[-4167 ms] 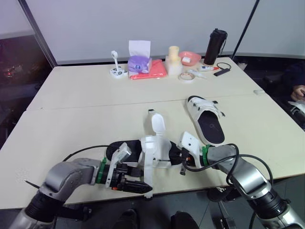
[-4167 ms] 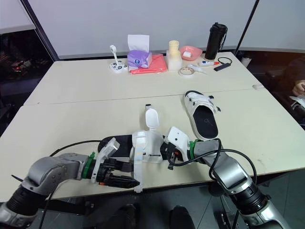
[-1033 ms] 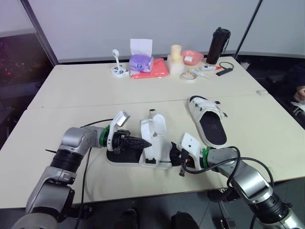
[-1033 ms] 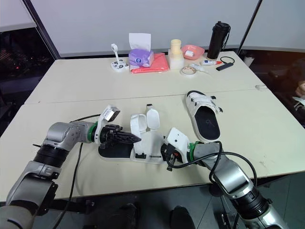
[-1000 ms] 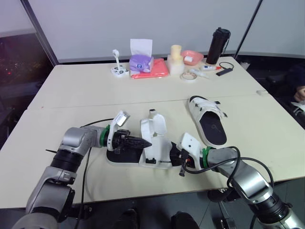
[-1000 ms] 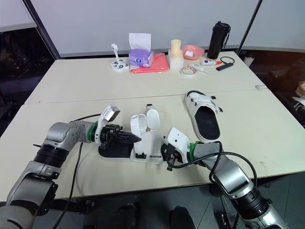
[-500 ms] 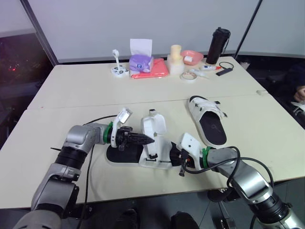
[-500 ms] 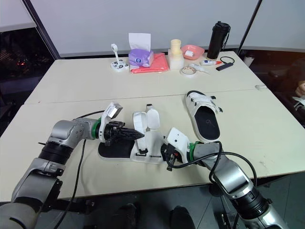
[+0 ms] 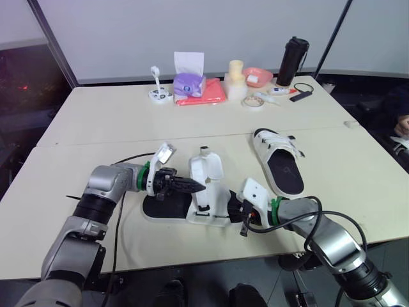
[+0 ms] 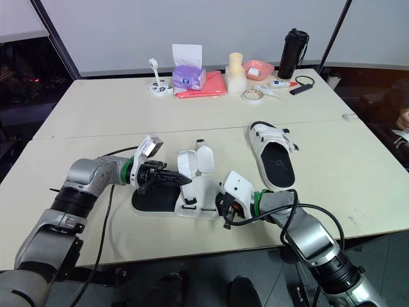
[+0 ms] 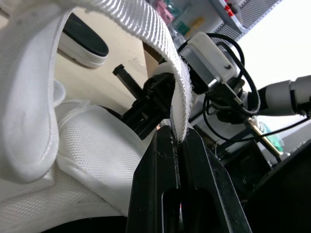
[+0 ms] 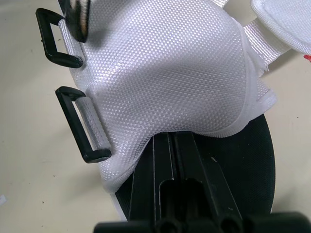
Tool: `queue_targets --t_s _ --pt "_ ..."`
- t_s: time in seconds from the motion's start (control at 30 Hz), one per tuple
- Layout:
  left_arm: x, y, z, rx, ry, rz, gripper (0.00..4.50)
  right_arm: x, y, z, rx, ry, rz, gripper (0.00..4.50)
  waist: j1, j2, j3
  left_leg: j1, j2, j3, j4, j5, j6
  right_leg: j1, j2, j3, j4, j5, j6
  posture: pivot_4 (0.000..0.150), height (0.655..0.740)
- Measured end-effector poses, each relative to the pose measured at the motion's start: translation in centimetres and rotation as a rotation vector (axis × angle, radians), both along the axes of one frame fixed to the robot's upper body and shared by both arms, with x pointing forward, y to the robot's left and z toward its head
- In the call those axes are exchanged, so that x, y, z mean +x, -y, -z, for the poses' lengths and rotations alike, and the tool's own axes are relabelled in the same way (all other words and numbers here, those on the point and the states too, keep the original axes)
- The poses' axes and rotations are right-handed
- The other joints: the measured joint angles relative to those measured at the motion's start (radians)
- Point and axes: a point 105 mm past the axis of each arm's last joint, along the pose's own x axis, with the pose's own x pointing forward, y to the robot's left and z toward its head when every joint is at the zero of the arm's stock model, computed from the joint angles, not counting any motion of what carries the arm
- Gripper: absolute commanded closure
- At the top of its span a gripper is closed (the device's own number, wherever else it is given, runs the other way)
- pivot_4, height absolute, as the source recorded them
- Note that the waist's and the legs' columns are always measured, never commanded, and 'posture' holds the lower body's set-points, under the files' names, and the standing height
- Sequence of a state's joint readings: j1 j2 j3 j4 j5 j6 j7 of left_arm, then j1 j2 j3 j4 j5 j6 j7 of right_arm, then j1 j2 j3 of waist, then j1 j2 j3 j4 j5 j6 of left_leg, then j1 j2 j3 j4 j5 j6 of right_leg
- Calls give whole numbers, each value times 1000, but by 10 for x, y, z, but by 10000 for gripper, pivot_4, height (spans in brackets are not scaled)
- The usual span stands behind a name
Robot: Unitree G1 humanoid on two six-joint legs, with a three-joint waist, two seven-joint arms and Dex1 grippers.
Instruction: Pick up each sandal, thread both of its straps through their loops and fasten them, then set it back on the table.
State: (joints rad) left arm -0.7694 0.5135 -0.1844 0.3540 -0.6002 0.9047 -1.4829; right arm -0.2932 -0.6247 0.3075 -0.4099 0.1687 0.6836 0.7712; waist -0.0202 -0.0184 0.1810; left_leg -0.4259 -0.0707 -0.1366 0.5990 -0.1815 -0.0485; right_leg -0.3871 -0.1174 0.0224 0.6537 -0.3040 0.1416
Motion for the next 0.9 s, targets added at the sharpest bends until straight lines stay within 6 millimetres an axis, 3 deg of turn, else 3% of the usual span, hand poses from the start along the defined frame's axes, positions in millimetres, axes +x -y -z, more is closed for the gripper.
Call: queue_targets --t_s 0.9 --pt "-5 -1 10 49 114 56 44553 0 0 0 0 0 0 45000 0 0 0 0 0 0 0 0 0 0 0 0 0 0 0 1500 7344"
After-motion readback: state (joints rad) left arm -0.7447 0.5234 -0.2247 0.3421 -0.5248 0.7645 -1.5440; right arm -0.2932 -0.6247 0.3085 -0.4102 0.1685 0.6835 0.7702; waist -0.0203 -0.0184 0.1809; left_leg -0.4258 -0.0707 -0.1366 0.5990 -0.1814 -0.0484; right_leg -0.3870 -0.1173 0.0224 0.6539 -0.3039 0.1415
